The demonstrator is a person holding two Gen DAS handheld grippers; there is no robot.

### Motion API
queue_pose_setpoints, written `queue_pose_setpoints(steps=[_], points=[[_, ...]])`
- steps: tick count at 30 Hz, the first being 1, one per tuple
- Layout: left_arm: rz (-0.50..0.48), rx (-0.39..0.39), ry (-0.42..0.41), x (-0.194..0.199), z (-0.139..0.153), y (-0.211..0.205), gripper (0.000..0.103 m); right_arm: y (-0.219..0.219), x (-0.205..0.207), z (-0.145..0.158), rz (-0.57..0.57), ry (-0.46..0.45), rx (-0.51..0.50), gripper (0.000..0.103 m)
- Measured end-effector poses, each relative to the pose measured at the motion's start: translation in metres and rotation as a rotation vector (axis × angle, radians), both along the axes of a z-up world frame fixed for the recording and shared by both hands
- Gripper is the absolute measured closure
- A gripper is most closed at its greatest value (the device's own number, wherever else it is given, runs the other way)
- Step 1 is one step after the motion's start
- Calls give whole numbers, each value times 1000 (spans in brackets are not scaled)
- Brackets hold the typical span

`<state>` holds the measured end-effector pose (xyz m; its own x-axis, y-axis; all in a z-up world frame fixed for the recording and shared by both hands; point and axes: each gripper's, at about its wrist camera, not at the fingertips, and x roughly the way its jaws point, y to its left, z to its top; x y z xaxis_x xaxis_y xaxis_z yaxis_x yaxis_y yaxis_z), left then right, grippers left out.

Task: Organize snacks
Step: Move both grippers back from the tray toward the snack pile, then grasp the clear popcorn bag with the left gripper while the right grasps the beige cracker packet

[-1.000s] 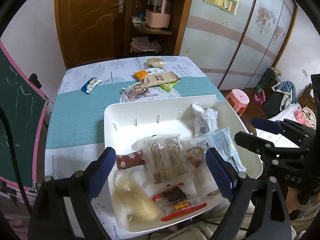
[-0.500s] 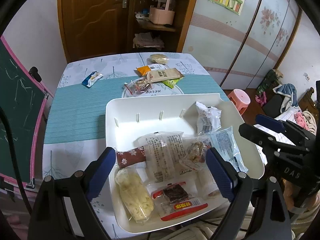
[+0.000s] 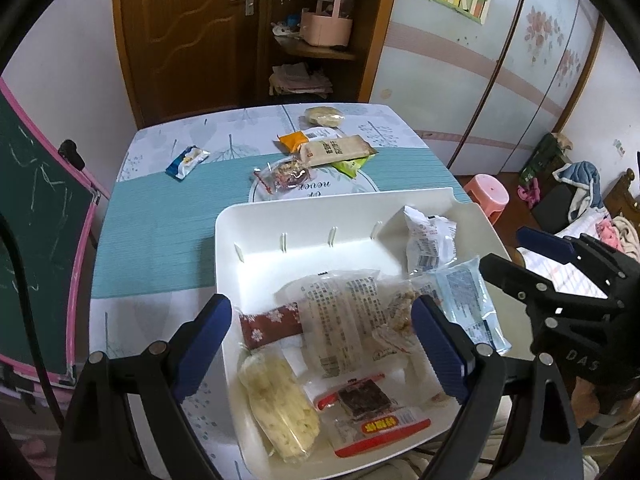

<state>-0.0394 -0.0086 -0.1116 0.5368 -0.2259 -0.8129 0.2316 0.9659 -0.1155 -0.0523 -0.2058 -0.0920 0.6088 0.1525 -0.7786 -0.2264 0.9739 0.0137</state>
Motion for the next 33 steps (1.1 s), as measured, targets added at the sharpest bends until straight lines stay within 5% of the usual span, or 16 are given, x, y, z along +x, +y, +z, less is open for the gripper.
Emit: queue_pose_setpoints(steps=[11,25,30,33], points=[[-62,74,-50,37,18,-11,12,-3,29,14,50,3,41,37],[-142,178,-117,159,68,-23,12,-30,178,46,41,65,2,37],[-124,258,-109,215,53,-28,12,-39,238,43,25,92,35,37],[-146,241,2,249,21,-32,12,-42,270,24,12,133,44,37]])
